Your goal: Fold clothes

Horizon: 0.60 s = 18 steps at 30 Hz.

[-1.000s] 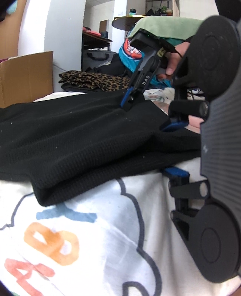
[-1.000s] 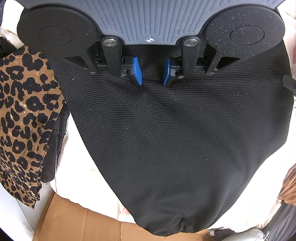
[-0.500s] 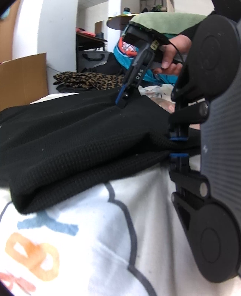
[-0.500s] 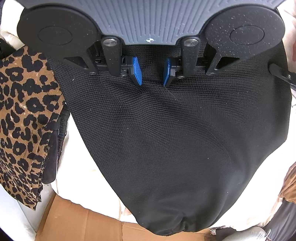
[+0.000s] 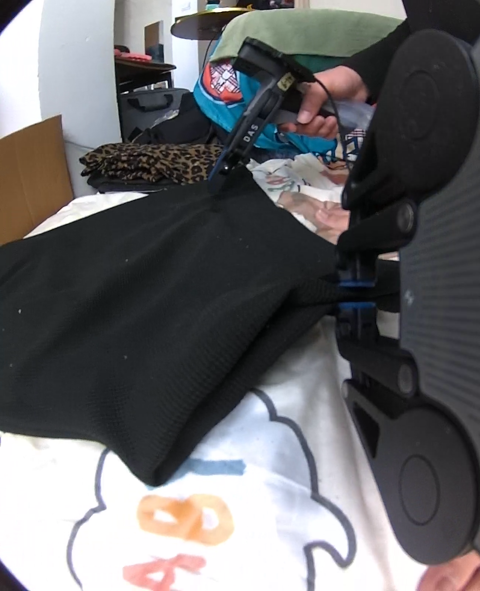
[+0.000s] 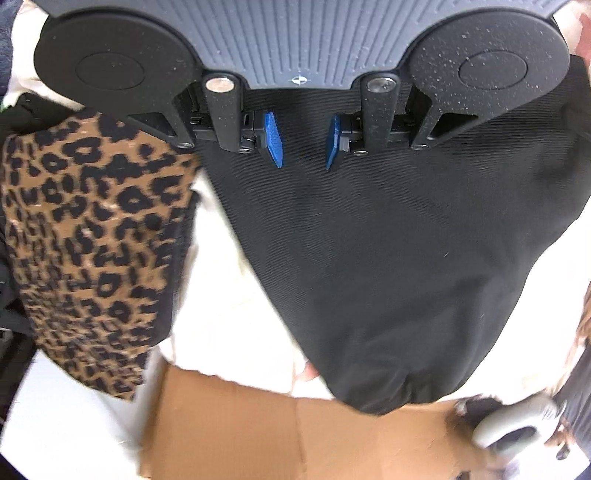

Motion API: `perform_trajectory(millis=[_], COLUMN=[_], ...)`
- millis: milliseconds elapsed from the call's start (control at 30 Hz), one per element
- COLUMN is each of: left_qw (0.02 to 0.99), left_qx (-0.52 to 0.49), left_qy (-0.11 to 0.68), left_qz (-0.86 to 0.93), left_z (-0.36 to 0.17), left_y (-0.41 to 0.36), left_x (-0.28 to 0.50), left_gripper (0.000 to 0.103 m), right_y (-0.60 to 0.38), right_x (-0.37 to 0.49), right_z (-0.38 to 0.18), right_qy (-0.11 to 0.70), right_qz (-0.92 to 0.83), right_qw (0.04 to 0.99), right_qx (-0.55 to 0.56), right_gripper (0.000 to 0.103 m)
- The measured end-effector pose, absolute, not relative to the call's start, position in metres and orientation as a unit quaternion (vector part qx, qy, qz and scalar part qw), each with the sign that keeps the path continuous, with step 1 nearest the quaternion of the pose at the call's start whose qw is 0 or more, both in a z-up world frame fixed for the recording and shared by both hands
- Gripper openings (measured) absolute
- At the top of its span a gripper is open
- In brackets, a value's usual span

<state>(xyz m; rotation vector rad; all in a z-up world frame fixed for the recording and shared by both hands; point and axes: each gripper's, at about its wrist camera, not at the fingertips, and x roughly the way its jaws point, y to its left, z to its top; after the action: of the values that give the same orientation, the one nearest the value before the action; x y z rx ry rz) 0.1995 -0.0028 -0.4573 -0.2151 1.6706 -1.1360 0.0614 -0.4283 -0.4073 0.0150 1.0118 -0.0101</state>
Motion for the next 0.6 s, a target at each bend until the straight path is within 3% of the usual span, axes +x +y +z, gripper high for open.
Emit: perform_trajectory(millis=[600], left_qw=[0.558], left_qx=[-0.021], left_qy=[0.712], left_qz=[-0.426], left_z=[-0.459], left_y=[0.031], left_x=[0.218], left_gripper=[0.007], right_y=[-0.456], right_x=[0.058], right_z=[-0.433], right_qy=[0.516], right_qz=[0.006], right_qw=[0.855], right_qx=[0.061], right_gripper=[0.033])
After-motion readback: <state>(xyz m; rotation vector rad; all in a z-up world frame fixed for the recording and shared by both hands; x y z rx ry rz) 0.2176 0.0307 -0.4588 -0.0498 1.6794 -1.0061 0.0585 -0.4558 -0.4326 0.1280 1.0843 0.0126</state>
